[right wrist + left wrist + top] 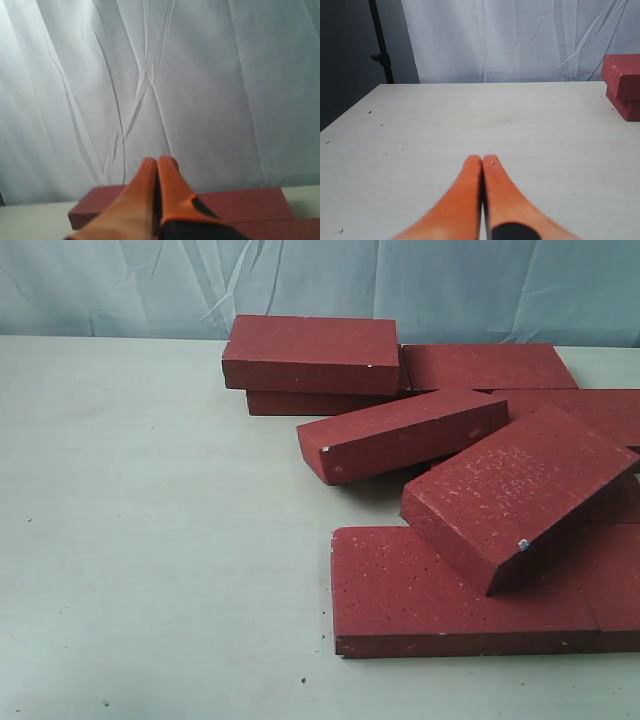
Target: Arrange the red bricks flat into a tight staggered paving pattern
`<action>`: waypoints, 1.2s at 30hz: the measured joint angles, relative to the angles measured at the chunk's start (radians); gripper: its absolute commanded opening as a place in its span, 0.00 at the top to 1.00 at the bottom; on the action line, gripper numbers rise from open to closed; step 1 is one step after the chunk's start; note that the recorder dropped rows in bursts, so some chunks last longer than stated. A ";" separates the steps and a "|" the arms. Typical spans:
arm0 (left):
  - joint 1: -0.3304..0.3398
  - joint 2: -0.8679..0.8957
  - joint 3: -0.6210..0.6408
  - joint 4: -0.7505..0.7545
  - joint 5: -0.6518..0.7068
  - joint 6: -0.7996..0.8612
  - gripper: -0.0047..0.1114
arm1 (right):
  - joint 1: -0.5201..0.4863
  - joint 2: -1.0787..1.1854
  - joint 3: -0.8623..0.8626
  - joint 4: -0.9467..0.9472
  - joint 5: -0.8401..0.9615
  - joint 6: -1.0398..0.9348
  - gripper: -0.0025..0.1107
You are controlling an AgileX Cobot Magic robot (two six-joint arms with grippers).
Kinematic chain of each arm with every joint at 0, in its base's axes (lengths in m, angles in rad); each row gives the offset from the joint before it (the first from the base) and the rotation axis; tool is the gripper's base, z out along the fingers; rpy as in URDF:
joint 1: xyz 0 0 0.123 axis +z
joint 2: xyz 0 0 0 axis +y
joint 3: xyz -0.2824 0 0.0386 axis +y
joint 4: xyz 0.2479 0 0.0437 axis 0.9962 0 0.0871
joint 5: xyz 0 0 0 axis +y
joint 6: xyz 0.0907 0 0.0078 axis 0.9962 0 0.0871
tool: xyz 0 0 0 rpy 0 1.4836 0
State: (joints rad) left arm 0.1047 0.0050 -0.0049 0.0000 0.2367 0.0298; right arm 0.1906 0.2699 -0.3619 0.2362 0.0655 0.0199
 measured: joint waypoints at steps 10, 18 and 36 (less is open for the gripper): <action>0.000 0.000 0.000 0.000 0.000 0.000 0.96 | 0.000 0.590 -0.408 -0.222 0.496 -0.038 0.98; 0.000 0.000 0.000 0.000 0.000 0.000 0.96 | -0.032 0.892 -0.582 -0.226 0.670 -0.149 0.98; 0.000 0.000 0.000 0.000 0.000 0.000 0.96 | -0.358 1.312 -0.896 0.093 0.924 -0.468 0.95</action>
State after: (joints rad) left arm 0.1047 0.0050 -0.0049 0.0000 0.2367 0.0298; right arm -0.1674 1.5816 -1.2579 0.3290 0.9899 -0.4486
